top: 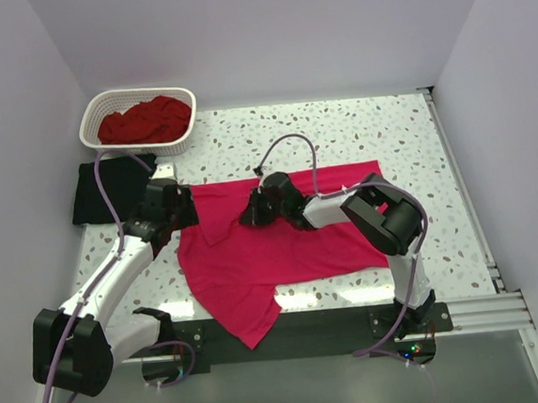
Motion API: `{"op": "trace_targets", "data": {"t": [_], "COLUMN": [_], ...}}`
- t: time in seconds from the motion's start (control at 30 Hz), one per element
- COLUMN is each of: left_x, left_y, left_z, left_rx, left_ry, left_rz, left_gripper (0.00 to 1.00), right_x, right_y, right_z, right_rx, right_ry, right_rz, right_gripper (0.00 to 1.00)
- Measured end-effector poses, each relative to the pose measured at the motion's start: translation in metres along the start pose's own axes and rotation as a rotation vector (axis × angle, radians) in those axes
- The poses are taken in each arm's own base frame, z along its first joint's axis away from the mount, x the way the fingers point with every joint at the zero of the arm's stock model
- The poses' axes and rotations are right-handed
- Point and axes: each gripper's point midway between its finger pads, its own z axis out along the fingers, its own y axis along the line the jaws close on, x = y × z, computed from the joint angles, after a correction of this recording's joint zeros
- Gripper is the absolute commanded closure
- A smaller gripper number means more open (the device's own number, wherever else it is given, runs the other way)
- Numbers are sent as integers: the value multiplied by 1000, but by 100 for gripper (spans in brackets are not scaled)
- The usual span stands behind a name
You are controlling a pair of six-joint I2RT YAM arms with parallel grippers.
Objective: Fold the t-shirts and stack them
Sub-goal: Fold the tshirt
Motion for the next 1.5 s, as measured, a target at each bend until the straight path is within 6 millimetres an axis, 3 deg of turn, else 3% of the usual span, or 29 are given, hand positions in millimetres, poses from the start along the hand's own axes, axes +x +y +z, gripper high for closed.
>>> {"op": "trace_targets", "data": {"t": [0.27, 0.43, 0.57, 0.7, 0.87, 1.13, 1.2, 1.33, 1.37, 1.5], "left_x": [2, 3, 3, 4, 7, 8, 9, 2, -3, -27], "left_y": [0, 1, 2, 2, 3, 4, 8, 23, 25, 20], "left_z": [1, 2, 3, 4, 6, 8, 12, 31, 38, 70], "left_rx": [-3, -8, -13, -16, -21, -27, -33, -68, -78, -86], "left_ry": [7, 11, 14, 18, 28, 36, 50, 86, 96, 115], "left_rz": [3, 4, 5, 7, 10, -2, -35, -147, -169, -216], "left_gripper": [34, 34, 34, 34, 34, 32, 34, 35, 36, 39], "right_x": [-5, -2, 1, -3, -3, -4, -17, -75, -98, -148], "right_y": [12, 8, 5, 12, 10, -15, -27, -65, -82, -143], "right_z": [-23, -30, -42, -53, -55, -64, -74, -111, -126, -174], "right_rx": [26, 89, 140, 154, 168, 268, 297, 356, 381, 481], "right_ry": [28, 79, 112, 125, 130, 138, 122, 2, -47, -168], "right_rz": [-5, 10, 9, -15, -22, -66, -64, -20, 1, 74], "right_gripper": [100, 100, 92, 92, 69, 61, 61, 62, 62, 62]}}
